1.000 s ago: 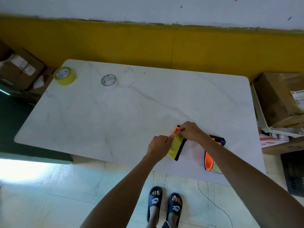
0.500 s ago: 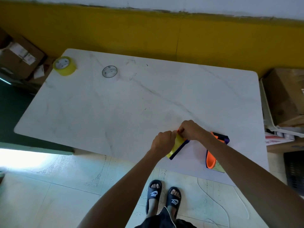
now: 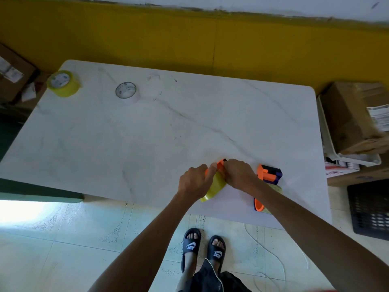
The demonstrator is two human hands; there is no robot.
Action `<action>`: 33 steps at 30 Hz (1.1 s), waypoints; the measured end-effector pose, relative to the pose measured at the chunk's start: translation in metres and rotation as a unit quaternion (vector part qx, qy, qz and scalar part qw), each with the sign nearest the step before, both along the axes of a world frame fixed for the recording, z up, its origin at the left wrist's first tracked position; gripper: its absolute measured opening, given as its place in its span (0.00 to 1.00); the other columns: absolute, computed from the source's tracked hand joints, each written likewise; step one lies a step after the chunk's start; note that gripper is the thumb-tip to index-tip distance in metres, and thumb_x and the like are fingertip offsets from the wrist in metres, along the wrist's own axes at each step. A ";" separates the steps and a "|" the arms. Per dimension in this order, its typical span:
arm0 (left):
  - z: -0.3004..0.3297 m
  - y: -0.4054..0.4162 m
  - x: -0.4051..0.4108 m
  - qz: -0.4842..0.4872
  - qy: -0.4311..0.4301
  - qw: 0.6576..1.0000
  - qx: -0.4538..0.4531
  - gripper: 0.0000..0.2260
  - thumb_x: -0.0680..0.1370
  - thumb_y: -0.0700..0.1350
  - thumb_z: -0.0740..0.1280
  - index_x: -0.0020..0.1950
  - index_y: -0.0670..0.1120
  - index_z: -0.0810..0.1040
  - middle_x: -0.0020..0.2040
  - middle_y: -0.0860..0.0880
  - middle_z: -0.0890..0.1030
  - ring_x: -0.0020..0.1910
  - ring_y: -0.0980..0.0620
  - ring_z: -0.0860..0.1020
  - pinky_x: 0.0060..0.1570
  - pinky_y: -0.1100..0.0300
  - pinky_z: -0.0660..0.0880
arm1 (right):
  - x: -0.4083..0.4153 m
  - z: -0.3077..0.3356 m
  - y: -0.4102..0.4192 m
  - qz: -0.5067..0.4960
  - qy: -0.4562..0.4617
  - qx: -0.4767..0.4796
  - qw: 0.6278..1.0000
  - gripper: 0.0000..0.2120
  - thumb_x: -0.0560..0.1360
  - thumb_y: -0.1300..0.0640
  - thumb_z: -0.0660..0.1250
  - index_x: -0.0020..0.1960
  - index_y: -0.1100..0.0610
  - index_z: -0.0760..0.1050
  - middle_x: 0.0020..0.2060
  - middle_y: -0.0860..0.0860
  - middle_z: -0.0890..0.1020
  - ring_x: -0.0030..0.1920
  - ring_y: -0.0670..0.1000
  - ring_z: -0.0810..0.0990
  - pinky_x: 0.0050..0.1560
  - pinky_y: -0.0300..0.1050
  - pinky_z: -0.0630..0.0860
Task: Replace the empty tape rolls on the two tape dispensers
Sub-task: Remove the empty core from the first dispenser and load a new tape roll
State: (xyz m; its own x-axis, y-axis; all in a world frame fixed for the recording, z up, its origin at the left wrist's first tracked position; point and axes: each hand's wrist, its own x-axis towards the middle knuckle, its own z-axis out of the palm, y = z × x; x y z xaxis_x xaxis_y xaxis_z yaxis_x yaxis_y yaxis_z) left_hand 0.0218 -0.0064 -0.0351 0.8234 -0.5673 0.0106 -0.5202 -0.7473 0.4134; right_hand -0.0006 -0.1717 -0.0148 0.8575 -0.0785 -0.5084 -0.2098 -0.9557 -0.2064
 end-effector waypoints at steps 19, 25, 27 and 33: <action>0.021 0.004 0.012 -0.013 0.250 0.966 0.063 0.19 0.68 0.53 0.72 0.51 0.45 0.71 0.44 0.47 0.79 0.40 0.47 0.78 0.34 0.58 0.73 | 0.007 -0.020 0.011 -0.094 -0.076 -0.051 0.991 0.07 0.74 0.55 0.63 0.44 0.60 0.73 0.47 0.59 0.79 0.52 0.60 0.74 0.45 0.49 0.68; 0.022 0.015 0.016 -0.032 0.234 0.967 0.093 0.25 0.66 0.59 0.73 0.56 0.47 0.72 0.46 0.47 0.80 0.41 0.47 0.78 0.37 0.57 0.73 | 0.014 -0.018 -0.019 -0.117 -0.059 -0.078 0.988 0.11 0.71 0.67 0.61 0.52 0.68 0.74 0.52 0.64 0.78 0.56 0.64 0.74 0.53 0.51 0.73; 0.021 0.018 0.016 -0.025 0.249 0.964 0.091 0.25 0.66 0.59 0.73 0.56 0.47 0.72 0.47 0.47 0.80 0.42 0.47 0.78 0.38 0.55 0.75 | 0.017 -0.022 -0.026 -0.110 -0.064 -0.088 0.988 0.11 0.70 0.70 0.60 0.52 0.67 0.74 0.52 0.64 0.78 0.54 0.63 0.74 0.51 0.51 0.74; 0.016 0.029 0.019 -0.024 0.287 0.955 0.074 0.26 0.64 0.60 0.73 0.57 0.51 0.72 0.46 0.49 0.81 0.43 0.48 0.80 0.42 0.51 0.80 | 0.018 -0.035 -0.034 -0.136 -0.071 -0.127 0.980 0.11 0.69 0.72 0.60 0.52 0.67 0.73 0.51 0.64 0.77 0.53 0.62 0.74 0.47 0.49 0.74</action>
